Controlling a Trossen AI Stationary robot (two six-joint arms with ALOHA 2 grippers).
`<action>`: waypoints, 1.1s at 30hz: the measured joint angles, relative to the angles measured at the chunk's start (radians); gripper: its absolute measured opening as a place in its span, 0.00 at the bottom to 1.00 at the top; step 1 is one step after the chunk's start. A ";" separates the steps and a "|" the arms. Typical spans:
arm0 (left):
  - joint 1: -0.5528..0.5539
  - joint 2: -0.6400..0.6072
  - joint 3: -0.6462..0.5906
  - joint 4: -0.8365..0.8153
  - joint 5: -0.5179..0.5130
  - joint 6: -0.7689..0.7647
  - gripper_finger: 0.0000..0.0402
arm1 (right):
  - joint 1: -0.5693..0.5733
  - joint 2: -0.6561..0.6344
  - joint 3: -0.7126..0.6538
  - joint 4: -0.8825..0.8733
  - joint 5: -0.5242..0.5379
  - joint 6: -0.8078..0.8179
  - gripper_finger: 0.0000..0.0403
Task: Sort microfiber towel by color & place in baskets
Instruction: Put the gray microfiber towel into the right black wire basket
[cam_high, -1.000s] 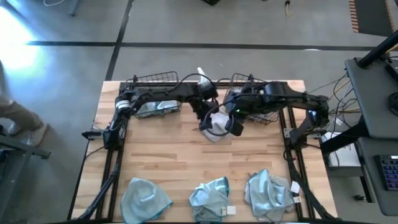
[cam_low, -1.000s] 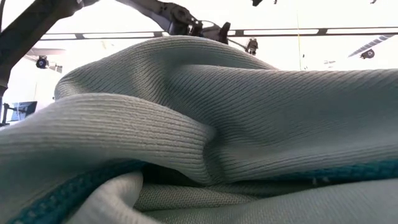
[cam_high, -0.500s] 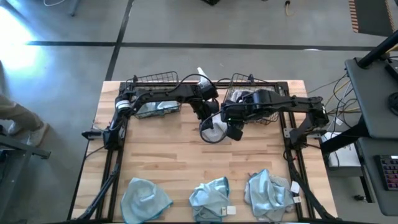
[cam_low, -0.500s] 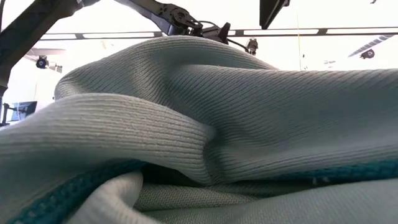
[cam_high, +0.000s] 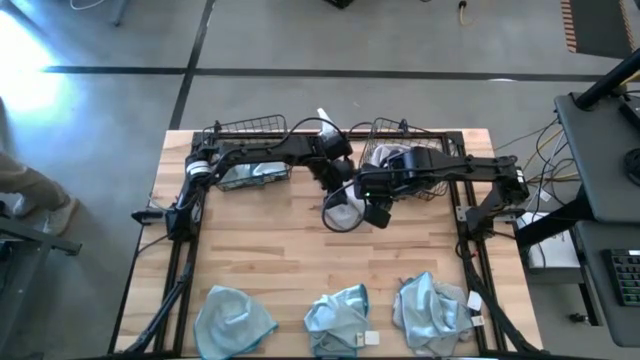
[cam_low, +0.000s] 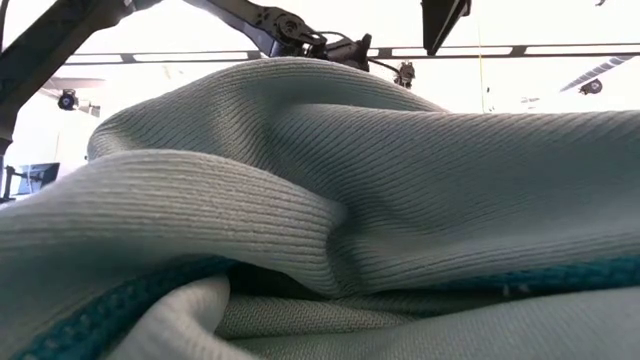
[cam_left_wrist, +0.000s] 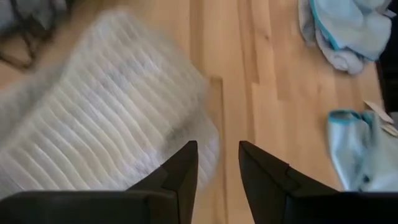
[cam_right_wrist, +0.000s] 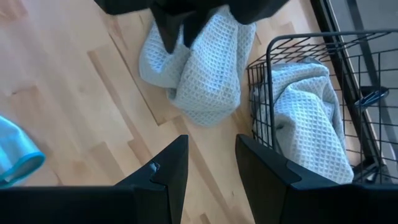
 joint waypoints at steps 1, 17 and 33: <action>0.002 0.000 0.000 0.021 -0.003 -0.001 0.26 | 0.000 0.000 0.000 0.000 0.000 0.005 0.32; 0.020 0.000 -0.048 0.082 -0.036 0.087 0.33 | 0.000 -0.010 0.015 0.000 -0.026 0.009 0.32; 0.052 0.002 -0.205 0.261 -0.042 -0.001 0.34 | 0.000 -0.010 0.014 0.000 -0.027 0.009 0.32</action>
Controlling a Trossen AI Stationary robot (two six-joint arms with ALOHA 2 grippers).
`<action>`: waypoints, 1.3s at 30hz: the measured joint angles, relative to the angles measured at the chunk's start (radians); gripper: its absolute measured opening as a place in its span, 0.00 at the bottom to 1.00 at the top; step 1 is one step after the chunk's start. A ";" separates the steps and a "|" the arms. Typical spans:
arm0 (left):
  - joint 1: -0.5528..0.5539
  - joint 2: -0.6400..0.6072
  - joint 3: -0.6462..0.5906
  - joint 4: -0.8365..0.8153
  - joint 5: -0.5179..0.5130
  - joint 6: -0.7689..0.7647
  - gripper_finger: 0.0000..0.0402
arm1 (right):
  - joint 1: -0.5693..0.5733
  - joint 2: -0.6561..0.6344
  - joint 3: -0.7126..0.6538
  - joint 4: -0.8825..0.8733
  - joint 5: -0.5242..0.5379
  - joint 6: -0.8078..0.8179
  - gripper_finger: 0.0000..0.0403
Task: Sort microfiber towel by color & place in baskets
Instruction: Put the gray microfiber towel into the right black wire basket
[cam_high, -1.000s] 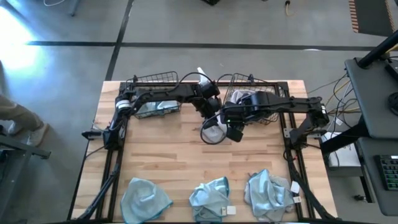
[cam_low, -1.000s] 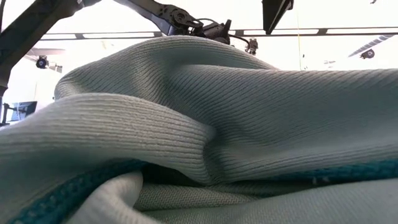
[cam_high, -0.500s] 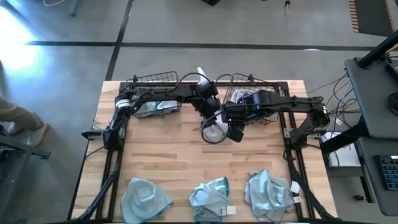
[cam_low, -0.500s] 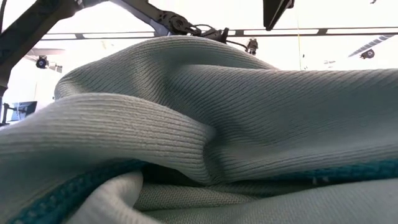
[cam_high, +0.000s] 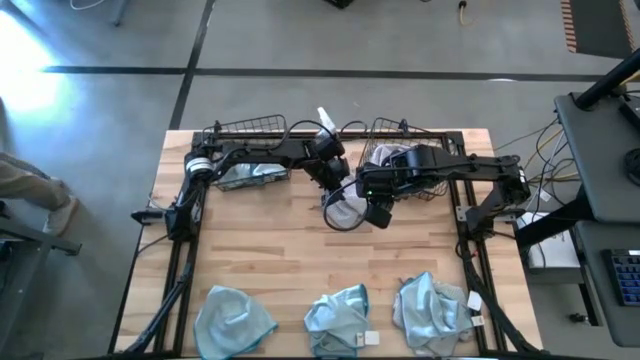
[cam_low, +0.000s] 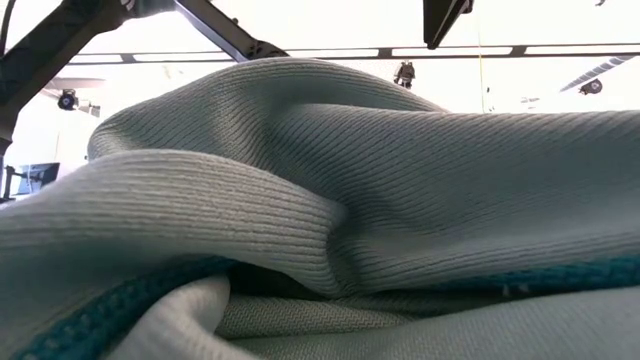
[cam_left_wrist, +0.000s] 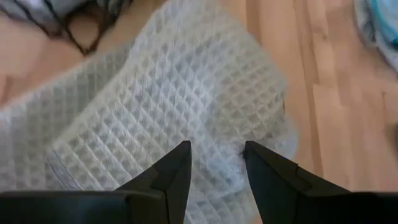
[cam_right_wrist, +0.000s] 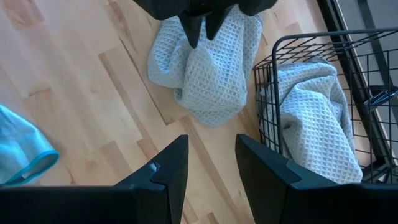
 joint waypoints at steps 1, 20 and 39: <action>-0.001 0.000 -0.006 0.000 0.000 -0.001 0.34 | 0.000 0.000 0.000 0.000 0.000 0.000 0.32; -0.042 0.000 -0.032 0.015 -0.065 -0.026 0.34 | 0.000 0.000 0.000 0.000 0.000 0.000 0.32; -0.048 0.000 -0.032 0.016 -0.130 -0.055 0.07 | 0.000 0.000 0.000 0.000 0.000 0.000 0.32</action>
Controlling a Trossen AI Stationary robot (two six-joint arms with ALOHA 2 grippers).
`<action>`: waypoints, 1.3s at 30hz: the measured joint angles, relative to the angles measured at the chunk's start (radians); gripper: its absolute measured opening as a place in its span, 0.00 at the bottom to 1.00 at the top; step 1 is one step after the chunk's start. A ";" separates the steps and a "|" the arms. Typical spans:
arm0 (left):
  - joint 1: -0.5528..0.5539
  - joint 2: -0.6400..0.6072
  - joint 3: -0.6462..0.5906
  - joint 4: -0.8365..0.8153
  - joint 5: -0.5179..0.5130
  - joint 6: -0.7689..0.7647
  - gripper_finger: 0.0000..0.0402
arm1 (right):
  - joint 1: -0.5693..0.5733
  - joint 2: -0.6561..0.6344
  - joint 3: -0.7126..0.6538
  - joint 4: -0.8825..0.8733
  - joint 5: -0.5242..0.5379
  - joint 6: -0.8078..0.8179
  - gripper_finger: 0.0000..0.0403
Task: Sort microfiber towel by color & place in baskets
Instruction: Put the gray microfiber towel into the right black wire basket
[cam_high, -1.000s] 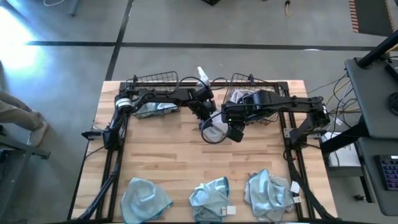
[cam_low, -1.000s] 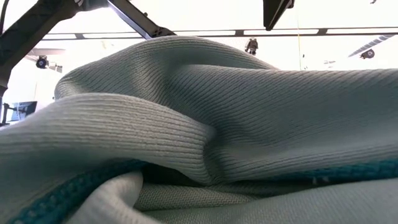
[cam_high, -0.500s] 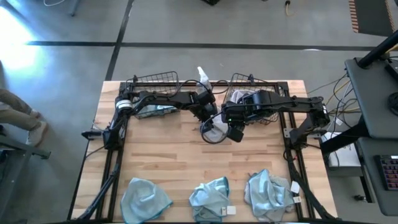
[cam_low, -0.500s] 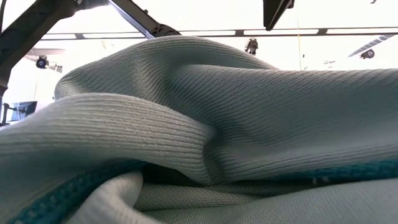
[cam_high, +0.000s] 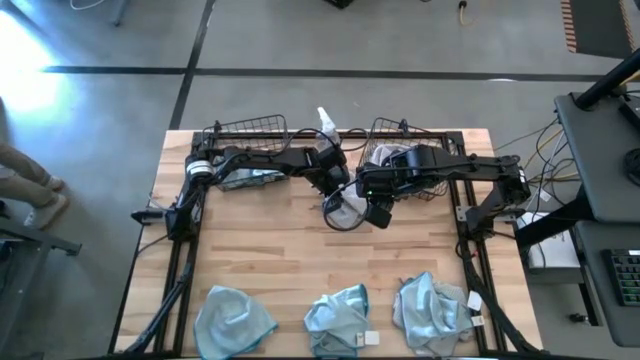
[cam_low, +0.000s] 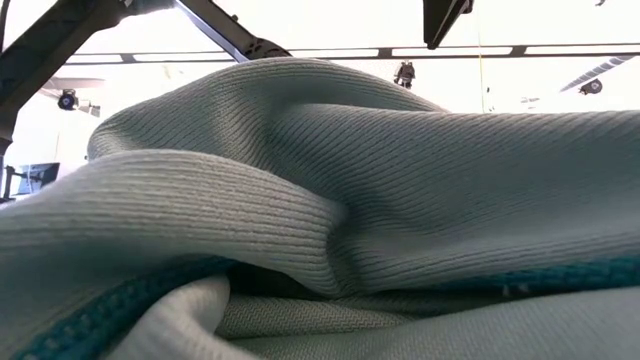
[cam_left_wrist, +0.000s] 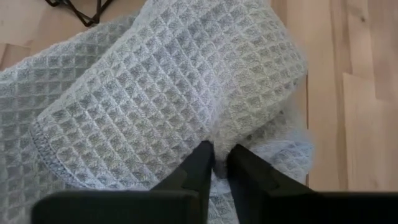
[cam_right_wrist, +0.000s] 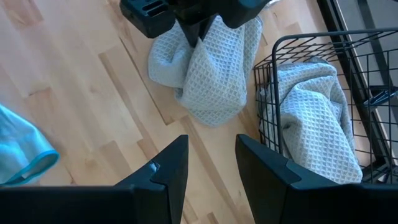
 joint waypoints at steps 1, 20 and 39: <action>0.000 0.000 0.000 0.000 0.000 -0.002 0.04 | 0.000 0.000 0.000 0.000 0.000 0.000 0.32; -0.022 -0.002 0.163 -0.070 0.091 -0.063 0.00 | 0.000 0.000 0.000 0.000 0.005 0.000 0.32; -0.009 -0.002 0.670 -0.263 -0.095 0.108 0.00 | 0.010 -0.002 0.000 0.000 0.009 0.008 0.32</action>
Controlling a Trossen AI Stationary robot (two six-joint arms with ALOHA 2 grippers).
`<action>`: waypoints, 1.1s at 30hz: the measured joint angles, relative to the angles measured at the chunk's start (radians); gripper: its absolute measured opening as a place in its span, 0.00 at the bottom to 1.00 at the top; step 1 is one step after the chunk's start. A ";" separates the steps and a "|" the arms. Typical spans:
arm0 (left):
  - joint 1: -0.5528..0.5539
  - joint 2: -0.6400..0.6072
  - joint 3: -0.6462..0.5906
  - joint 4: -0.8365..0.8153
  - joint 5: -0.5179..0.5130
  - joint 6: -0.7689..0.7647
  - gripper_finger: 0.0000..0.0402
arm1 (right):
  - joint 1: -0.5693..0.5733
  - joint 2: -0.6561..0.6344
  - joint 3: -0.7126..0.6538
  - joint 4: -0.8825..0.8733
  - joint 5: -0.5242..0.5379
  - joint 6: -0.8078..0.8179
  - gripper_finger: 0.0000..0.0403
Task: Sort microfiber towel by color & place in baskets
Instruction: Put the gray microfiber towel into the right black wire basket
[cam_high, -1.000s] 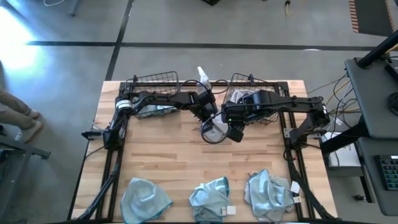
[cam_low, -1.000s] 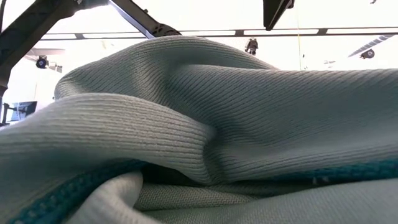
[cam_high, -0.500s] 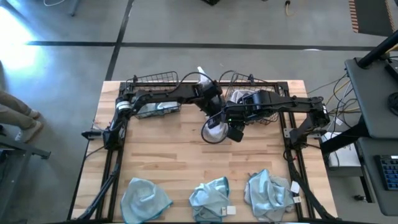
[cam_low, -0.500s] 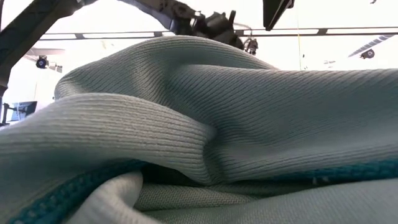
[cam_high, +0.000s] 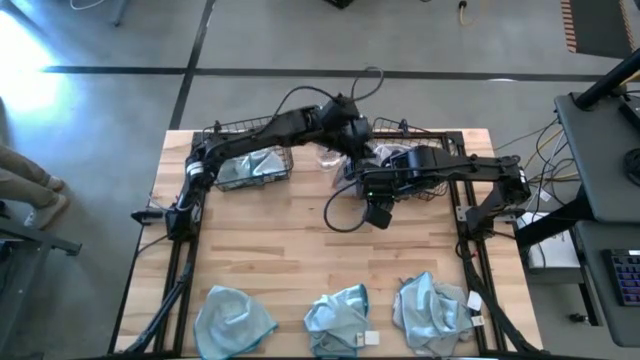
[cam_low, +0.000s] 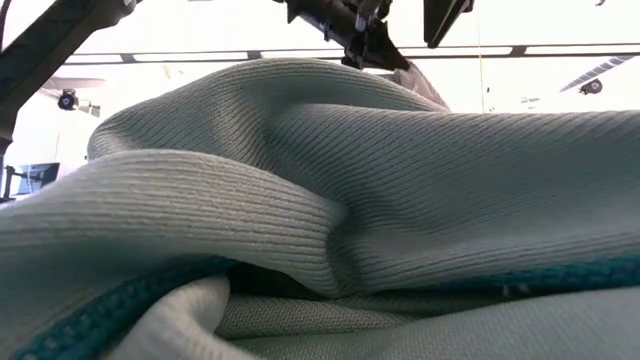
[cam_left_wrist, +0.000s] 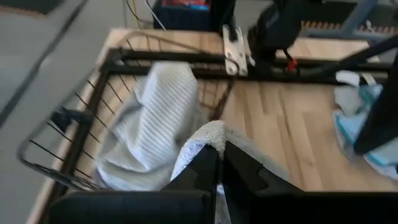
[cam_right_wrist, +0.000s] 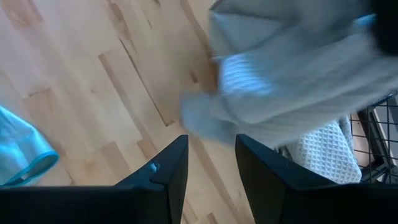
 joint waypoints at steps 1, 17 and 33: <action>0.004 0.000 0.013 0.000 0.000 0.000 0.00 | 0.004 0.000 0.000 0.000 0.000 0.000 0.32; 0.075 -0.002 0.170 0.074 -0.002 0.000 0.00 | 0.104 -0.001 0.128 0.012 0.003 0.013 0.32; 0.084 0.011 0.168 0.352 0.009 -0.019 0.00 | 0.159 -0.002 0.258 0.038 0.055 -0.001 0.32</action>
